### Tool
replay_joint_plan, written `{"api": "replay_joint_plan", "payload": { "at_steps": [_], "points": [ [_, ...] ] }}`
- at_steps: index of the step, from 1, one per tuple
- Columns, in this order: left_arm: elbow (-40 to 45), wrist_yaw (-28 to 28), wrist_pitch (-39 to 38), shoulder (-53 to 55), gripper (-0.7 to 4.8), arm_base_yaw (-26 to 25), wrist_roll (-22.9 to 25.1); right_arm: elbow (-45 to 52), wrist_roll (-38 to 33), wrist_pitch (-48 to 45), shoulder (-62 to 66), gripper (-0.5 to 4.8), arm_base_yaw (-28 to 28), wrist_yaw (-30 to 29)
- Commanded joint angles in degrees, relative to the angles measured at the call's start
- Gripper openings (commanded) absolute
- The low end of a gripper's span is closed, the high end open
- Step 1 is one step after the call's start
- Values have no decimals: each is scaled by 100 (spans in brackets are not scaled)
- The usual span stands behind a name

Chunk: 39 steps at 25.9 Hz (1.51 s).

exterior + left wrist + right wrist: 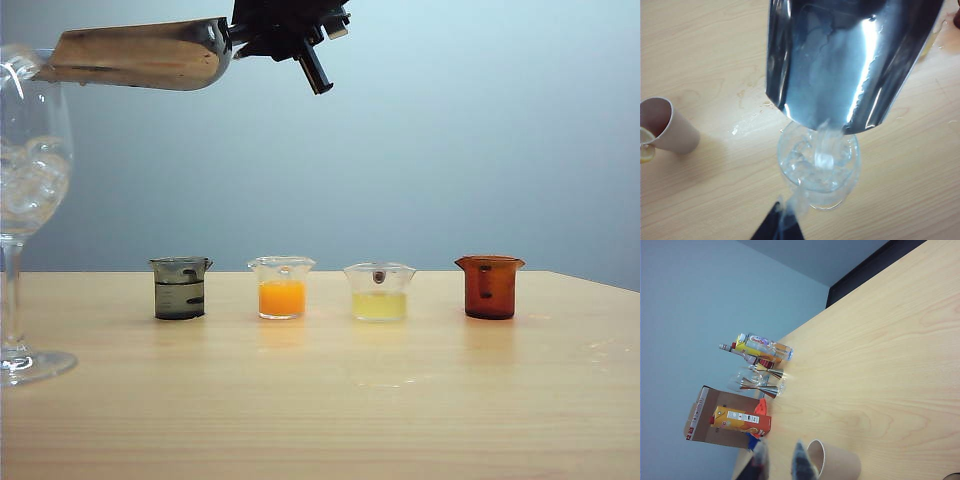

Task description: Pick up the ice scoop on the desk filled with ice cubes, pour the ice into the goblet, and finally put the scoop back on the table.

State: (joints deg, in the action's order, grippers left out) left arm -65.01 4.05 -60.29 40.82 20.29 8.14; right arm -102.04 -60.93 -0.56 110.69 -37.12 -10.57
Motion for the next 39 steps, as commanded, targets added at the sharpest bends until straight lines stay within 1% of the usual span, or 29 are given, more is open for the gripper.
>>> {"api": "replay_joint_plan", "payload": {
  "at_steps": [1,8,11,12,14,16,18,19,20,21,22,23,24,25,26,27,28,29,30,31,33,35,39],
  "points": [
    [-24,-22,39,-11,-4,-2,0,-39,-7,-181,-52,-7,-9,-50],
    [-24,-24,39,-11,-4,-2,0,-39,94,-70,-81,-7,48,-157],
    [-24,-22,37,-11,-4,-2,0,-24,101,376,-293,-7,232,-264],
    [-24,-22,42,-11,-4,-2,0,-22,101,479,-400,-7,376,-415],
    [-24,-22,39,-11,-4,-2,0,26,122,494,-535,-7,560,-581],
    [-24,-22,39,-11,-4,-2,0,407,125,459,-966,-7,1036,-656],
    [-24,-22,39,-11,-4,-2,0,706,127,463,-1307,-7,1392,-654],
    [-24,-24,37,-11,-4,-2,0,1060,179,457,-1679,-7,1753,-654],
    [-24,-22,39,-11,-4,-2,0,1241,184,450,-1860,-7,1921,-651],
    [-24,-22,39,-11,-4,-2,0,1687,177,363,-2264,-7,2326,-654],
    [-24,-22,39,-11,-4,-2,0,1954,146,304,-2496,-7,2562,-658],
    [-24,-22,42,-11,-4,-2,0,2382,96,251,-2861,-7,2964,-667],
    [-24,-22,39,-11,-4,-2,0,2616,94,188,-3047,-7,3167,-708],
    [-24,-22,39,-11,-4,-2,0,3128,92,109,-3445,-7,3639,-767],
    [-24,-22,39,-11,-4,-2,0,3346,90,90,-3609,-7,3849,-789],
    [-24,-20,39,-11,-4,-2,0,3836,66,-52,-3921,-7,4306,-909],
    [-24,-24,44,-11,-4,-2,-2,4030,39,-114,-4026,-7,4511,-968],
    [-24,-24,39,-11,-4,-2,0,4465,26,-319,-4164,-7,5051,-1169],
    [-24,-22,39,-11,-4,-2,0,4610,26,-426,-4166,-7,5265,-1244],
    [-24,-22,37,-11,-4,-2,0,4900,26,-721,-4103,-7,5678,-1344],
    [-24,-20,42,-11,-4,-2,0,5125,59,-1152,-3792,-7,6067,-1403],
    [-24,-35,39,-11,-4,0,0,5141,304,-1432,-3217,-7,6297,-1364],
    [-24,-20,39,-11,-4,-2,0,5141,551,-2162,-2282,-7,6330,-1384]
  ]
}}
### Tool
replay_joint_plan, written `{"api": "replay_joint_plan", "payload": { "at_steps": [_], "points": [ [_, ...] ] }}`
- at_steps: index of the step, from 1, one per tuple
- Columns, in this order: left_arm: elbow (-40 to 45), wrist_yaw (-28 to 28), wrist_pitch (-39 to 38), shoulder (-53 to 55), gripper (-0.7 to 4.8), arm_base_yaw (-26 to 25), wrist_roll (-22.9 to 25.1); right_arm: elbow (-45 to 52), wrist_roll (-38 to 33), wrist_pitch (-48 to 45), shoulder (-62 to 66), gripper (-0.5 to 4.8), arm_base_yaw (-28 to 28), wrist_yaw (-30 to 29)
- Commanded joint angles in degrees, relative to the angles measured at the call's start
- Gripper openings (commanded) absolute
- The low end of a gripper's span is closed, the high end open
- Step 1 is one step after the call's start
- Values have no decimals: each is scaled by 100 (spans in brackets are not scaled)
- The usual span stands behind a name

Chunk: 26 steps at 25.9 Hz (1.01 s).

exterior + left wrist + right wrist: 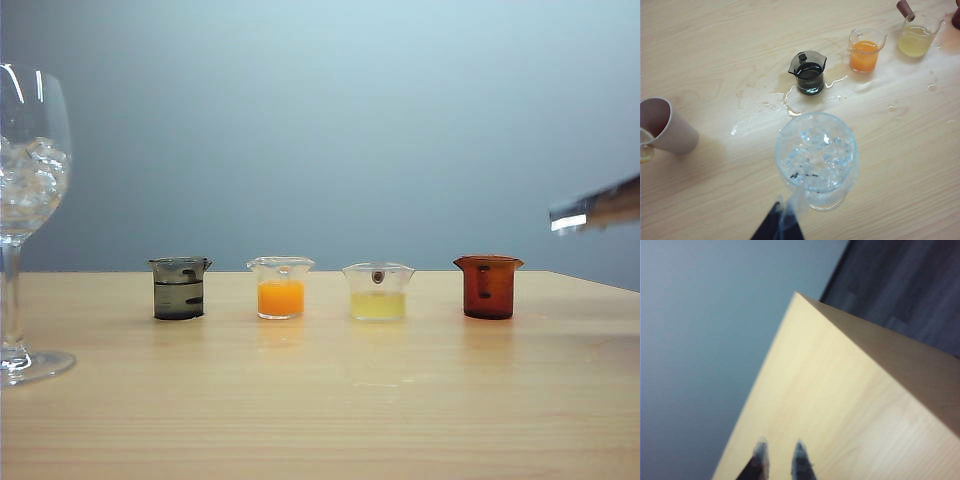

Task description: Pick up the ice scoop on the desk filled with ice cubes, pour the ice into the goblet, and finally put the scoop back on the table.

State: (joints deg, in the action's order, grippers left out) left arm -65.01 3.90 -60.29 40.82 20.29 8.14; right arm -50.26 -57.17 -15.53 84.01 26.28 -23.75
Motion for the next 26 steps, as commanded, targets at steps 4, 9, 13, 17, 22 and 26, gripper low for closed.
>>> {"api": "replay_joint_plan", "payload": {
  "at_steps": [4,9,13,17,22,26],
  "points": [
    [-24,-9,39,-11,-4,-2,0,-37,544,-935,1008,-7,-42,-79],
    [-24,-7,39,-11,-4,0,0,-35,763,-1073,1652,-7,-70,-85],
    [-24,-9,39,-11,-4,-2,0,-35,772,-1191,1759,-7,-76,-101],
    [-24,-9,39,-11,-4,-2,0,-37,772,-1285,1757,172,-70,-79],
    [-24,-7,39,-11,-4,-2,0,-35,767,-1296,1755,479,-70,-214],
    [-24,-9,39,-11,-4,-2,0,-13,820,-772,1578,479,0,-337]
  ]
}}
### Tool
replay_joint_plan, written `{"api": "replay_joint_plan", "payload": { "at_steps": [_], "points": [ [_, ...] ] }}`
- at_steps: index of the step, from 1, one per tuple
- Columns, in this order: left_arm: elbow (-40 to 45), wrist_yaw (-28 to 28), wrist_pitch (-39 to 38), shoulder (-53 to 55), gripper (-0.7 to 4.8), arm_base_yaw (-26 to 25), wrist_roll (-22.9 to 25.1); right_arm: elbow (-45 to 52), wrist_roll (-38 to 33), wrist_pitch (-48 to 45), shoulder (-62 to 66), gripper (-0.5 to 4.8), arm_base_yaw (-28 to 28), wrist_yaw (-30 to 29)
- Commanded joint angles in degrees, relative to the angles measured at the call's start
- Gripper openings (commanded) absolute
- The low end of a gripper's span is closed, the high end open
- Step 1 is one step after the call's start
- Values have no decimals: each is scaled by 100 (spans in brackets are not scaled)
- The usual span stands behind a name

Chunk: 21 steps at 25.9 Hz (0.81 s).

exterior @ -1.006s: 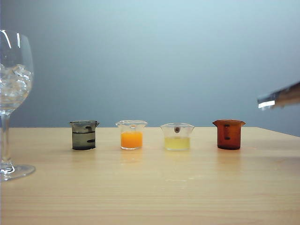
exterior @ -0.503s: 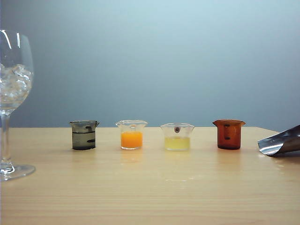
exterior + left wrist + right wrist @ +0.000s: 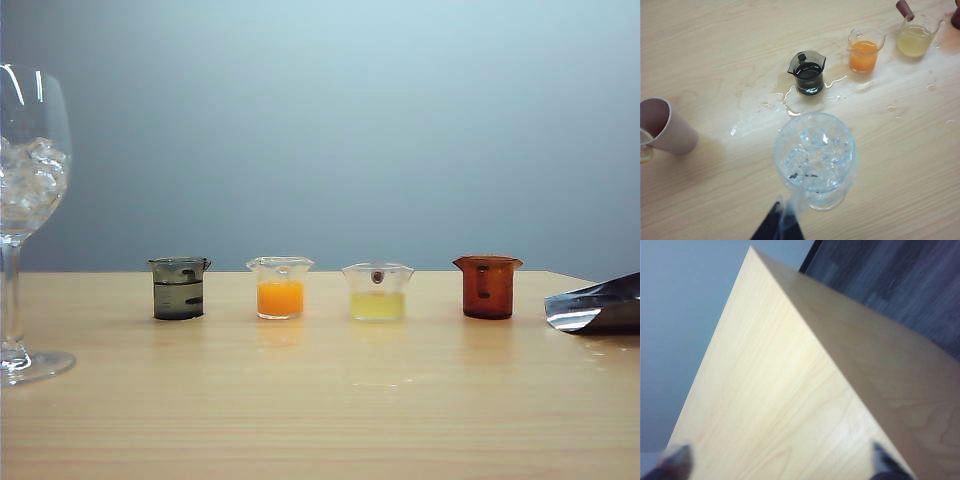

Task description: Pick up the ice scoop on the desk filled with ice cubes, pour the ice into the goblet, and finally put the scoop back on the table.

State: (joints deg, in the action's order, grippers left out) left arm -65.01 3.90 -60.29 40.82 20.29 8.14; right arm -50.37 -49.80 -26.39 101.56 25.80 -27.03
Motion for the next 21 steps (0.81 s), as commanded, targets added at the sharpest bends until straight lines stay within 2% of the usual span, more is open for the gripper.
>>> {"api": "replay_joint_plan", "payload": {
  "at_steps": [1,6,10,11,13,14,15,19,21],
  "points": [
    [-24,-9,42,-11,-4,-2,0,28,105,350,-227,479,68,-11],
    [-24,-9,39,-11,-4,-2,0,372,190,350,-570,479,367,-275],
    [-24,-9,39,-11,-4,-2,0,815,166,369,-1126,479,758,-789],
    [-24,-9,39,-11,-4,-2,0,922,157,380,-1292,377,826,-1051],
    [-24,-7,42,-11,-4,-2,0,1060,162,413,-1550,83,918,-1386],
    [-24,-9,37,-11,-4,-2,0,1143,186,417,-1749,-20,922,-1482],
    [-24,-9,39,-11,-4,-2,0,1211,184,428,-1932,-3,918,-1488],
    [-24,-72,39,-13,-4,-2,0,1410,337,476,-3053,-8,726,-1753],
    [-24,142,39,-13,-4,-2,0,1410,378,678,-3689,-8,457,-1735]
  ]
}}
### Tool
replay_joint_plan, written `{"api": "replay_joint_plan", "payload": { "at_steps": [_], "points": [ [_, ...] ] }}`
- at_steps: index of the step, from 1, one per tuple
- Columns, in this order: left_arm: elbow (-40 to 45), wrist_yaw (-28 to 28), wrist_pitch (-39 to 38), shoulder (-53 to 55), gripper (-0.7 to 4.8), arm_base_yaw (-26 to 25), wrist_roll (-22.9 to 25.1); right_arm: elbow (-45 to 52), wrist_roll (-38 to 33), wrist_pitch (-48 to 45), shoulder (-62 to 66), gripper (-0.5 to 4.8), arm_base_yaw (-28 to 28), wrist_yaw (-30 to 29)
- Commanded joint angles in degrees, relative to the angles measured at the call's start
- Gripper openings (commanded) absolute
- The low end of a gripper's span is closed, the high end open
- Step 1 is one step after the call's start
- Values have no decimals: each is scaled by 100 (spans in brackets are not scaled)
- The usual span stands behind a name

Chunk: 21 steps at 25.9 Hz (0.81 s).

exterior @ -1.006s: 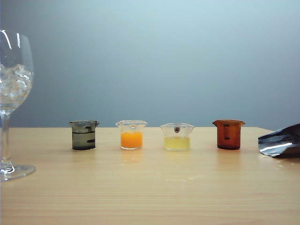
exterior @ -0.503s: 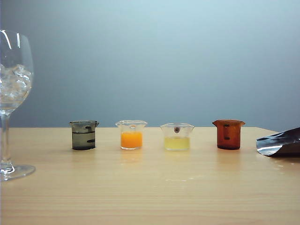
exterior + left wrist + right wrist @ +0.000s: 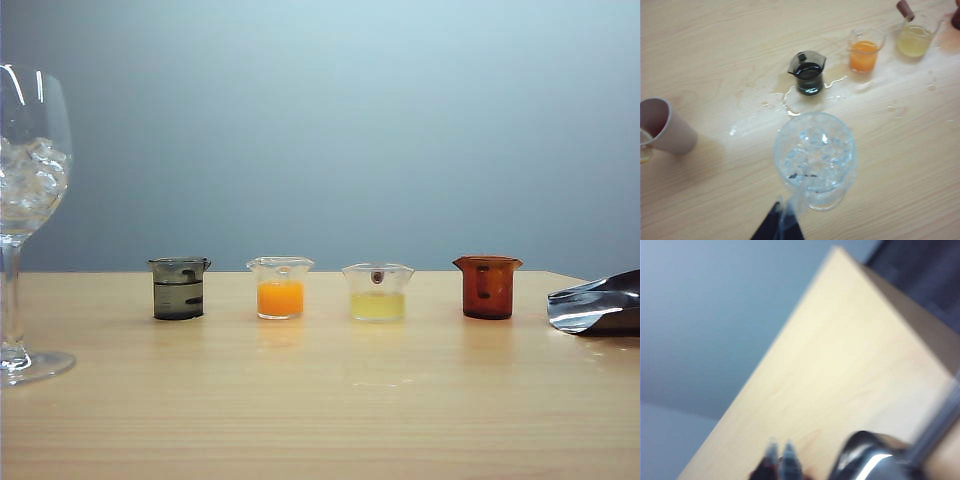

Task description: Pick up the ice scoop on the desk filled with ice cubes, pour the ice into the goblet, and finally put the scoop back on the table.

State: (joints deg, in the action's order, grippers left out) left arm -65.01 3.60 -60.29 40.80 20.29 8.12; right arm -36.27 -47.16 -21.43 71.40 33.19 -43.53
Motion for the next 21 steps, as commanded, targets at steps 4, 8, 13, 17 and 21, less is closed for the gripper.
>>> {"api": "replay_joint_plan", "payload": {
  "at_steps": [4,8,13,17,21],
  "points": [
    [-24,-48,39,0,-4,0,0,0,640,866,-1749,-8,-682,409],
    [-9,-83,42,-17,-4,0,2,0,1821,1766,-2632,-8,-1237,1182],
    [345,-146,254,-457,-4,-17,2,2,3032,3246,-3799,-8,-2297,2747],
    [1156,-146,645,-1397,-4,-299,2,9,3475,3939,-4461,-8,-3220,3797],
    [2109,-129,610,-2455,-4,-828,2,407,3536,4028,-4900,-7,-4089,4358]
  ]
}}
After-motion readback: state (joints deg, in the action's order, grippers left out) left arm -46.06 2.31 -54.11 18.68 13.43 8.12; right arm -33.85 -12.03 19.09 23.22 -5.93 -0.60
